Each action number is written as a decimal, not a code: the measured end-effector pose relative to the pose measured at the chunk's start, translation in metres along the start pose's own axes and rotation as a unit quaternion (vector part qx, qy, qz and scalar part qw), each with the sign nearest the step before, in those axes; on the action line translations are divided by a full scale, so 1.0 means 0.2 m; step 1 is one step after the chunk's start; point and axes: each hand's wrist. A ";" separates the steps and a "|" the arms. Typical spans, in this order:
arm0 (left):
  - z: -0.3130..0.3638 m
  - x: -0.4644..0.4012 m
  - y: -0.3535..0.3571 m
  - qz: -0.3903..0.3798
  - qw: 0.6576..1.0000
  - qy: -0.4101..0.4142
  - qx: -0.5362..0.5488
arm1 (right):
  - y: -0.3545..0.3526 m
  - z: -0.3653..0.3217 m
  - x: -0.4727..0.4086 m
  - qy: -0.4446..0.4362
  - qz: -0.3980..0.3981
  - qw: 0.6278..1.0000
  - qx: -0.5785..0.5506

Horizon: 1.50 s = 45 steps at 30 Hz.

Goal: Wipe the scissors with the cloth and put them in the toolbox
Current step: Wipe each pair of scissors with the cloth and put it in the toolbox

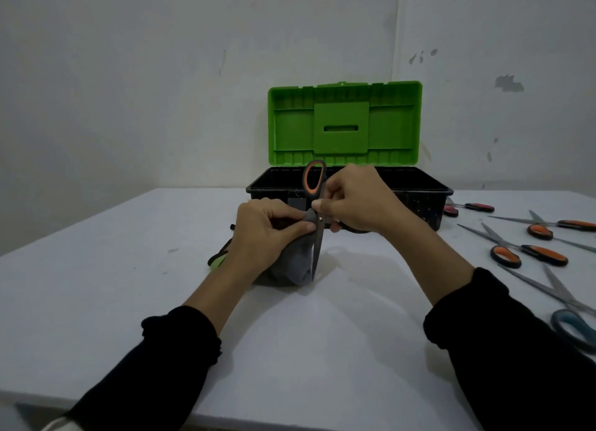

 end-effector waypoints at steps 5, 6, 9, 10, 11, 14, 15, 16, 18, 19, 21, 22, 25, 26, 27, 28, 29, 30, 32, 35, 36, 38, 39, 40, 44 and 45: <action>0.02 0.01 0.02 0.004 1.000 -0.013 -0.013 | 0.01 0.01 0.02 0.000 0.017 0.999 -0.050; 0.02 0.01 0.02 0.008 1.000 -0.006 -0.024 | 0.01 0.01 0.03 0.001 0.019 0.998 -0.055; 0.00 0.01 0.02 0.005 0.999 -0.016 -0.036 | 0.00 0.02 0.03 0.007 0.017 0.998 -0.052; 0.00 0.01 0.02 0.004 0.999 -0.022 -0.040 | 0.01 0.02 0.03 0.011 0.018 0.998 -0.054; -0.01 0.01 0.01 0.000 0.999 -0.024 -0.042 | 0.01 0.02 0.03 0.014 0.018 0.998 -0.055; 0.00 0.00 0.00 -0.038 0.998 -0.021 -0.042 | 0.03 0.02 0.03 0.009 0.019 0.999 -0.047; -0.01 0.00 -0.01 -0.044 0.998 -0.026 -0.043 | 0.03 0.02 0.03 0.005 0.021 0.999 -0.047; -0.01 -0.01 -0.01 -0.048 0.997 -0.032 -0.046 | 0.04 0.02 0.03 0.001 0.024 0.998 -0.050; -0.02 -0.02 -0.03 -0.051 0.996 -0.035 -0.064 | 0.03 0.01 0.03 -0.005 0.028 0.998 -0.054; -0.02 -0.02 -0.03 -0.048 0.996 -0.032 -0.074 | 0.03 0.02 0.03 -0.007 0.032 0.998 -0.055; -0.04 -0.03 -0.06 -0.038 0.995 -0.031 -0.089 | -0.01 0.04 0.03 -0.006 0.048 0.997 -0.056; -0.05 -0.03 -0.08 -0.030 0.994 -0.037 -0.095 | -0.03 0.06 0.03 -0.005 0.055 0.997 -0.053; -0.06 -0.01 -0.12 -0.014 0.996 -0.061 -0.069 | -0.07 0.11 0.03 -0.005 0.059 0.998 -0.023; -0.06 -0.01 -0.11 -0.017 0.996 -0.062 -0.055 | -0.07 0.12 0.02 -0.009 0.052 0.999 0.002; -0.05 -0.01 -0.09 -0.025 0.997 -0.059 -0.050 | -0.04 0.10 0.02 -0.013 0.044 0.999 0.026; -0.04 -0.01 -0.07 -0.034 0.997 -0.053 -0.049 | -0.02 0.09 0.01 -0.016 0.042 0.998 0.034; -0.04 -0.01 -0.06 -0.043 0.997 -0.046 -0.050 | 0.00 0.08 0.01 -0.019 0.044 0.999 0.026; -0.03 -0.01 -0.05 -0.048 0.997 -0.040 -0.053 | 0.01 0.08 0.01 -0.021 0.046 0.999 0.004; -0.04 0.00 -0.05 -0.046 0.995 -0.021 -0.089 | 0.00 0.08 0.01 -0.016 0.043 0.998 -0.048; -0.05 0.01 -0.09 -0.030 0.990 -0.002 -0.140 | -0.04 0.11 0.02 0.002 0.033 0.997 -0.067; -0.05 0.01 -0.10 -0.028 0.990 -0.002 -0.140 | -0.04 0.12 0.02 0.015 0.028 0.997 -0.066; -0.06 0.02 -0.10 -0.038 0.990 0.007 -0.136 | -0.04 0.13 0.03 0.050 0.009 0.997 -0.065; -0.06 0.02 -0.10 -0.046 0.989 0.021 -0.137 | -0.04 0.13 0.03 0.069 0.001 0.996 -0.065; -0.06 0.02 -0.09 -0.054 0.988 0.041 -0.141 | -0.04 0.14 0.03 0.090 -0.001 0.993 -0.076; -0.07 0.01 -0.06 -0.051 0.978 0.095 -0.181 | -0.06 0.15 0.01 0.155 -0.032 0.970 -0.183; -0.07 0.01 -0.06 -0.041 0.978 0.093 -0.182 | -0.07 0.15 0.01 0.150 -0.079 0.965 -0.198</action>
Point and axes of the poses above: each hand's wrist, its own x-axis away from the middle knuckle, its own y-axis out of the palm, z = x × y, and after that the axes turned 11 degrees about x, right-handed
